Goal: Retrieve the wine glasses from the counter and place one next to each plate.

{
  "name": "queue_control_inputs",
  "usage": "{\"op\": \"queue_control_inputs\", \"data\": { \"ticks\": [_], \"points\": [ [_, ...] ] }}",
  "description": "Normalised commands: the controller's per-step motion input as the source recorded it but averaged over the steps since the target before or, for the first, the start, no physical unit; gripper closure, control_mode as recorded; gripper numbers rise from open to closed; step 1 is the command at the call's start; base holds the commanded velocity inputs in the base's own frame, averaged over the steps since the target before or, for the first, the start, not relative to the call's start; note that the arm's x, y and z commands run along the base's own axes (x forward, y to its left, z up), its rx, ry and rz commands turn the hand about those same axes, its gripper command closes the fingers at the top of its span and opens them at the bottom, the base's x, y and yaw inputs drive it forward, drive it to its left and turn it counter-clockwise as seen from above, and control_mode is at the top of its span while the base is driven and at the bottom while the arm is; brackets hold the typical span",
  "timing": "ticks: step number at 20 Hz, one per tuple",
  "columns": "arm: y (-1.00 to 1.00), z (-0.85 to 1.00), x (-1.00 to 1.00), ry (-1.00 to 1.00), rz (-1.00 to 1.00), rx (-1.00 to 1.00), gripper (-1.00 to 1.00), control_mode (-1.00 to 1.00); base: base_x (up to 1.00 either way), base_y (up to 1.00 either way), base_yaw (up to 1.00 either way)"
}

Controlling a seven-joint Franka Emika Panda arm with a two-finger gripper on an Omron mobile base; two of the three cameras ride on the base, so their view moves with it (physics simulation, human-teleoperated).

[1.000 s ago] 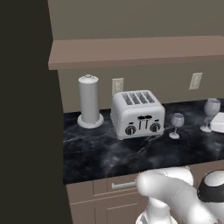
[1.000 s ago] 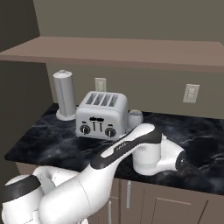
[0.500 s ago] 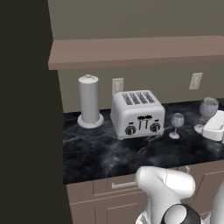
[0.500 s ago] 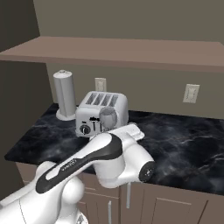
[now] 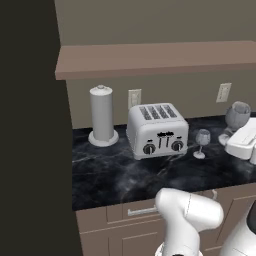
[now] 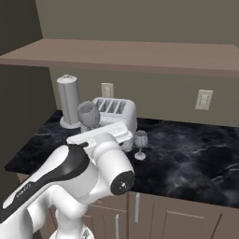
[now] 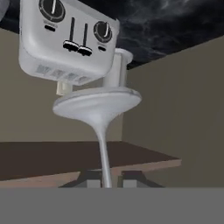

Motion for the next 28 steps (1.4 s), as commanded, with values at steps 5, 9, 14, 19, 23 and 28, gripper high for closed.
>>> {"op": "queue_control_inputs", "data": {
  "ticks": [5,9,14,19,23,28],
  "points": [
    [0.0,0.0,0.0,0.0,0.0,0.0,1.0,1.0,-1.0,0.0,0.09],
    [0.0,0.0,0.0,0.0,0.0,0.0,1.0,1.0,-1.0,-0.04,0.04],
    [0.0,0.0,0.0,0.0,0.0,0.0,1.0,1.0,-1.0,-0.17,0.0],
    [0.0,0.0,0.0,0.0,0.0,0.0,1.0,1.0,-1.0,-0.27,-0.01],
    [0.0,0.0,0.0,0.0,0.0,0.0,1.0,1.0,-0.33,-0.05,-0.74],
    [0.0,0.0,0.0,0.0,0.0,0.0,1.0,1.0,0.0,0.0,-1.0]
  ]
}}
